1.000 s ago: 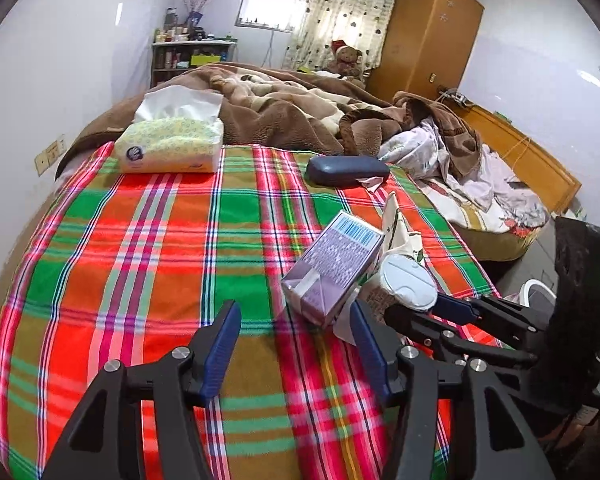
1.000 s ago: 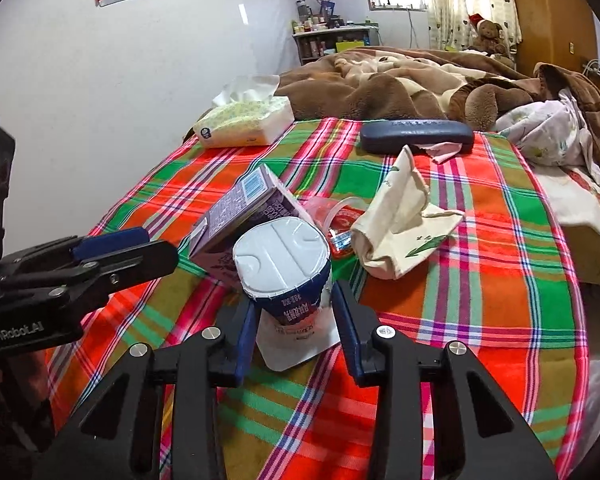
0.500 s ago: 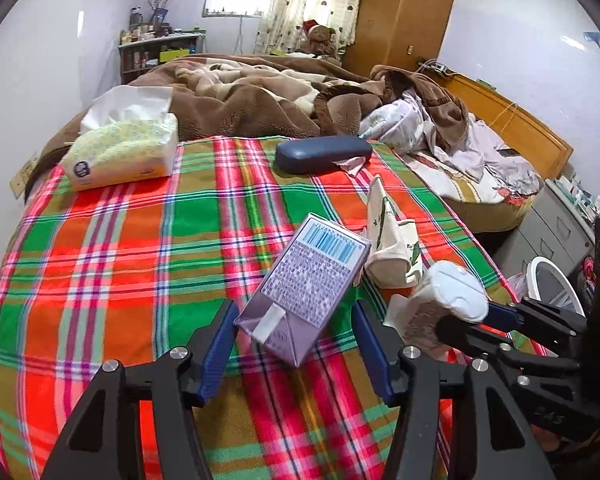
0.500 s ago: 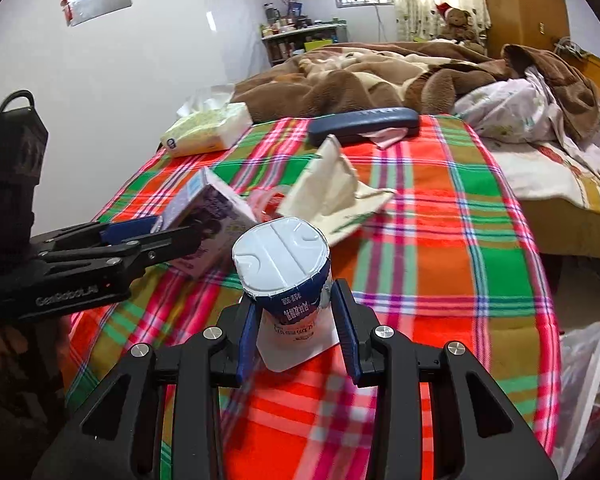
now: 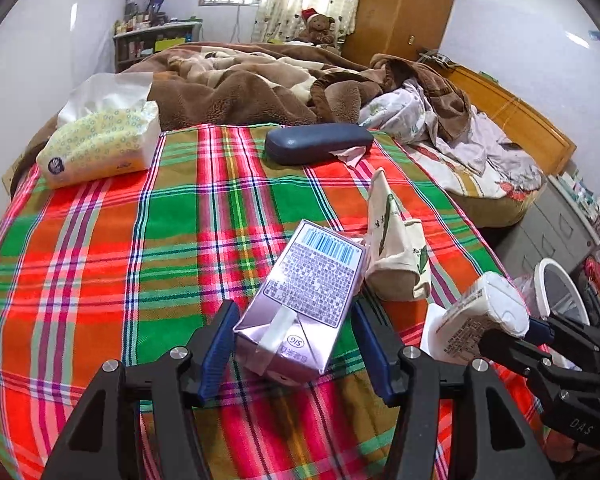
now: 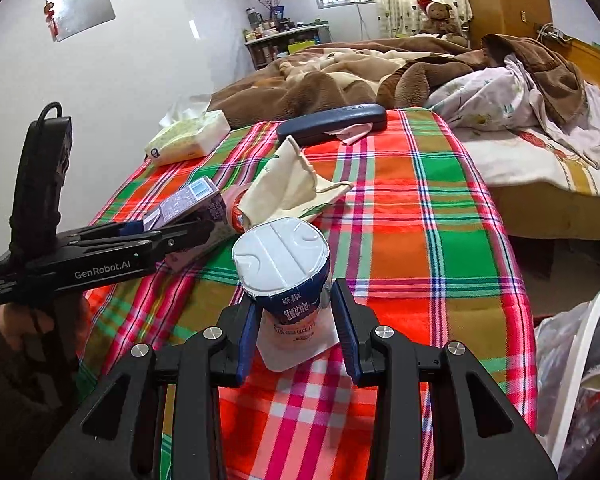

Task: Collect trash
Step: 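Grasp the white yogurt cup with the right tool while the left tool reaches the purple milk carton, then carry the purple milk carton and yogurt cup from the bed over the white bin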

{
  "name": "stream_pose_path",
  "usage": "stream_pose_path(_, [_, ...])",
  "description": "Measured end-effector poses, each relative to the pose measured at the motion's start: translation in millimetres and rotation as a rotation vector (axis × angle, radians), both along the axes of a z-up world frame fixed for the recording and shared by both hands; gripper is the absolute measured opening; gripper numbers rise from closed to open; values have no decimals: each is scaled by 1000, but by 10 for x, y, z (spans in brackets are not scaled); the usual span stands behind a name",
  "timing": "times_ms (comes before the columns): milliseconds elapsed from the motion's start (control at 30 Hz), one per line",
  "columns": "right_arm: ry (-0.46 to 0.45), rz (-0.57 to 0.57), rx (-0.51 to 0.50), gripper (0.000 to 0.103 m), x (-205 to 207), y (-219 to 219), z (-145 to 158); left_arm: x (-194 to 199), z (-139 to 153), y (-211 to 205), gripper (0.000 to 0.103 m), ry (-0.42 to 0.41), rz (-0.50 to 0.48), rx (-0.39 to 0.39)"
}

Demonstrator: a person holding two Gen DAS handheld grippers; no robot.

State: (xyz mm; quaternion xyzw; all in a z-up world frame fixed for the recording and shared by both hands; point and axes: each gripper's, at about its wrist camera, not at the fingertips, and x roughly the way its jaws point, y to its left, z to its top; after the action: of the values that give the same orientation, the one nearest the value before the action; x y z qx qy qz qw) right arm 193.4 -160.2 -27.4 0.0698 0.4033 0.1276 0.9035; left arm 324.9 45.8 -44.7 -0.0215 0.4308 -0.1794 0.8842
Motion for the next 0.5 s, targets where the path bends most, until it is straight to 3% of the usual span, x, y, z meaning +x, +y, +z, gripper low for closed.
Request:
stream_pose_path(167, [-1, -5, 11, 37, -17, -48, 7, -20, 12, -36, 52, -4, 0, 6])
stream_pose_path(233, [-3, -9, 14, 37, -29, -69, 13, -27, 16, -46, 43, 0, -1, 5])
stream_pose_path(500, [-15, -18, 32, 37, -123, -144, 46, -237, 103, -70, 40, -9, 16, 12])
